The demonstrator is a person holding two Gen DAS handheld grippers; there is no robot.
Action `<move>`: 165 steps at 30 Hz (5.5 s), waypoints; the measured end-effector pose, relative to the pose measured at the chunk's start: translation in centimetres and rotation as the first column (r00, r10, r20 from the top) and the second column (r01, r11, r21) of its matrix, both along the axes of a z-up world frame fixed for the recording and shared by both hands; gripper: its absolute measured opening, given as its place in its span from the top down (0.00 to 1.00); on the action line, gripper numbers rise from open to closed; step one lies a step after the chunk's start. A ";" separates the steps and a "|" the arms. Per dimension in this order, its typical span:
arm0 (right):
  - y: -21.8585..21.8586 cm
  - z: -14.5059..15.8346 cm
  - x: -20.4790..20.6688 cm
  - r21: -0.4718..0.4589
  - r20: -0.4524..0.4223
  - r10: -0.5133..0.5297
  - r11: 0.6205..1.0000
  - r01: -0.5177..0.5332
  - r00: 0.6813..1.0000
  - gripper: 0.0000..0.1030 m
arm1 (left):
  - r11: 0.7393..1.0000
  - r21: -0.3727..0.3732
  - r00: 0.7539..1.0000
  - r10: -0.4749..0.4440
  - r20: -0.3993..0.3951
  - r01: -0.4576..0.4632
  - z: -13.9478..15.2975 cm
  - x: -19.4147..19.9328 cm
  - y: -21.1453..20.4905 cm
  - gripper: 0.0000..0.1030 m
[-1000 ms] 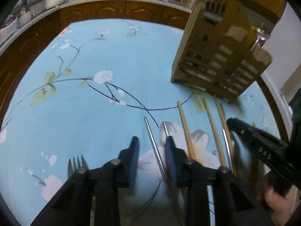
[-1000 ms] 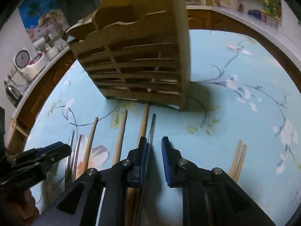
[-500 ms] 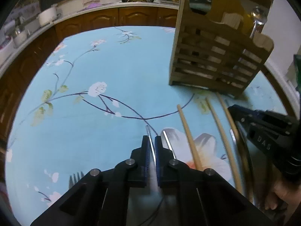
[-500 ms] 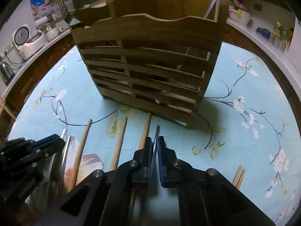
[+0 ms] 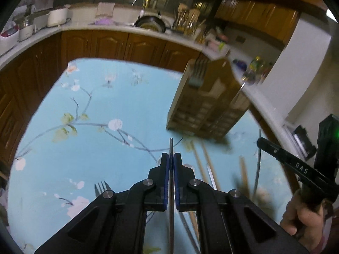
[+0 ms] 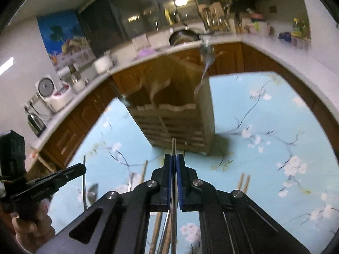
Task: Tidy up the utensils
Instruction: 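Lift both metal chopsticks and lower them into the wooden holder, then open both tools to release the chopsticks in the holder, then move both open tools back toward the remaining chopsticks, then grasp a metal chopstick with the left tool while the right tool grasps a wooden chopstick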
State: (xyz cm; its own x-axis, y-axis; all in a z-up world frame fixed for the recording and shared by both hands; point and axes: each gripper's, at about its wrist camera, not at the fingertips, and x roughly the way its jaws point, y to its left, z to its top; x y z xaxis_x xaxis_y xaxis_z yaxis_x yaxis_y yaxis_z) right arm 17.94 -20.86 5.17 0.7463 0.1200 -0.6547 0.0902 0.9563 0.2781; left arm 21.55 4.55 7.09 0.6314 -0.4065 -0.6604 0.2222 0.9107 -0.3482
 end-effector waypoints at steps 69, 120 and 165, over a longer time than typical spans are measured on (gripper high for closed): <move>-5.5 7.7 8.5 0.015 0.369 -0.205 0.977 0.215 0.907 0.96 | 0.984 -0.135 0.938 0.152 0.312 -0.115 2.5 13.0 -5.5 0.98; -4.5 1.4 -6.6 0.047 0.219 -0.215 0.977 0.210 0.952 0.06 | 0.988 -0.046 0.983 0.154 0.104 -0.150 -1.6 -2.6 1.1 0.32; -1.5 -4.1 -6.1 -0.015 0.053 -0.141 0.990 0.142 0.989 0.18 | 0.994 0.081 0.994 0.083 -0.067 -0.078 -3.7 -3.1 -1.2 0.35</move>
State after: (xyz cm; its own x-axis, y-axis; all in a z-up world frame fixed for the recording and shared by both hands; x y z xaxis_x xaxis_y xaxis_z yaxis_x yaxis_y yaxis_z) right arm 11.81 -22.38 1.12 0.7878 -0.0008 -0.6159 0.2106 0.9401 0.2681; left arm 18.49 3.34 3.38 0.6109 -0.3014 -0.7321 0.1244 0.9498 -0.2872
